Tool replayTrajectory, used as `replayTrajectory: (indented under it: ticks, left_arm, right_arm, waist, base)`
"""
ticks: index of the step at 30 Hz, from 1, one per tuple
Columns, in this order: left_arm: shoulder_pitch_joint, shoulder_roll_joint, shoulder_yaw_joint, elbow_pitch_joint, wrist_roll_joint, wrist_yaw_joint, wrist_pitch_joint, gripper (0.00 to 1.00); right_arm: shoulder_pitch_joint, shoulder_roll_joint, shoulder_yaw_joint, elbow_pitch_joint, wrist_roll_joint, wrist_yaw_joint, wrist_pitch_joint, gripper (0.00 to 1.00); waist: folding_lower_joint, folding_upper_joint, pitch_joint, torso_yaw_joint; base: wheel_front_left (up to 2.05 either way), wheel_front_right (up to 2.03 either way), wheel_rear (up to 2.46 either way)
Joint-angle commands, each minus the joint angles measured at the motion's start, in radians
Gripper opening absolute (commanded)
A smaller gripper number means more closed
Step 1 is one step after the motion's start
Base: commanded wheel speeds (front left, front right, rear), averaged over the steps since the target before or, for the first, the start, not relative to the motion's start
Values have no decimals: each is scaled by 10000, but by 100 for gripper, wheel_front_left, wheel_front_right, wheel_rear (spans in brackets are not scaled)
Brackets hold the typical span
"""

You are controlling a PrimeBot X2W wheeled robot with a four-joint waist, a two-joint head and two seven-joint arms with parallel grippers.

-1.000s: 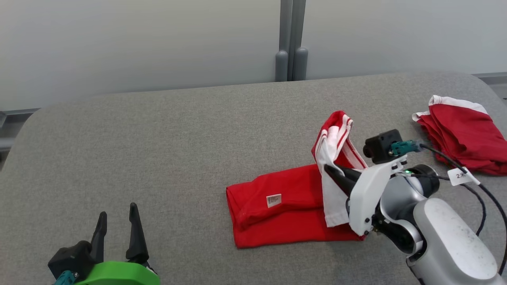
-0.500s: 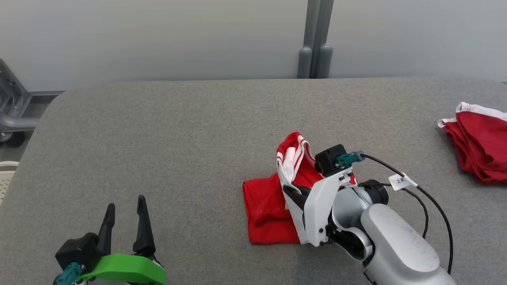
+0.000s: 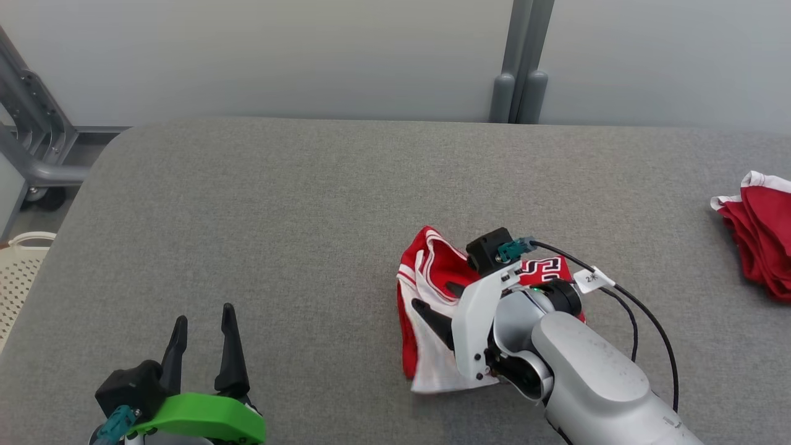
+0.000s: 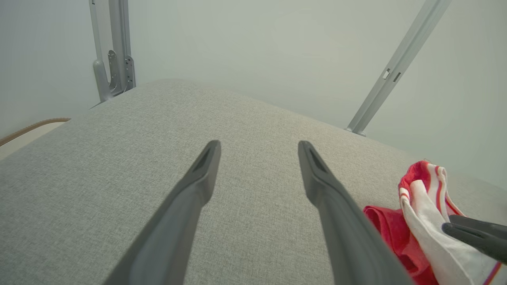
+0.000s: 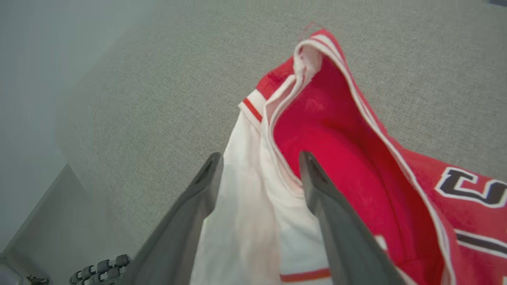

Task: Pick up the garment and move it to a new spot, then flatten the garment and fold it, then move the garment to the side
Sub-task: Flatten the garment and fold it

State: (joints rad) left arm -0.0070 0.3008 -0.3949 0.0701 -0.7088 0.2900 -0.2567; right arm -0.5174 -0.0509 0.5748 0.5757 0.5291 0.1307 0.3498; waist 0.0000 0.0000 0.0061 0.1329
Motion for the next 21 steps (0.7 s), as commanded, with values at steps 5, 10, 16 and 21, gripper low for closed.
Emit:
replayTrajectory:
  ticks: [5, 10, 16, 21]
  left_arm:
    - [-104, -19, -4, 37, 73, -44, -45, 100]
    - [-64, -15, -26, 5, 87, -19, -50, 100]
    - [-3, 40, -45, -87, 96, 37, -42, 100]
    - [19, 95, -96, -131, 110, 53, 14, 100]
  right_arm:
    - [-428, -15, 487, 9, 593, 1, -561, 100]
    - [-652, -15, 545, -220, 873, 0, -1081, 100]
    - [-778, -17, -59, -347, 641, 0, -1731, 100]
    - [-505, -132, -974, -435, 301, 1, -2137, 100]
  waist:
    - [0, 0, -37, -128]
    - [0, 0, -43, -296]
    - [0, 0, -35, -504]
    - [0, 0, -70, -653]
  base:
    - [0, 0, 0]
    - [0, 0, 0]
    - [0, 0, 0]
    - [0, 0, 0]
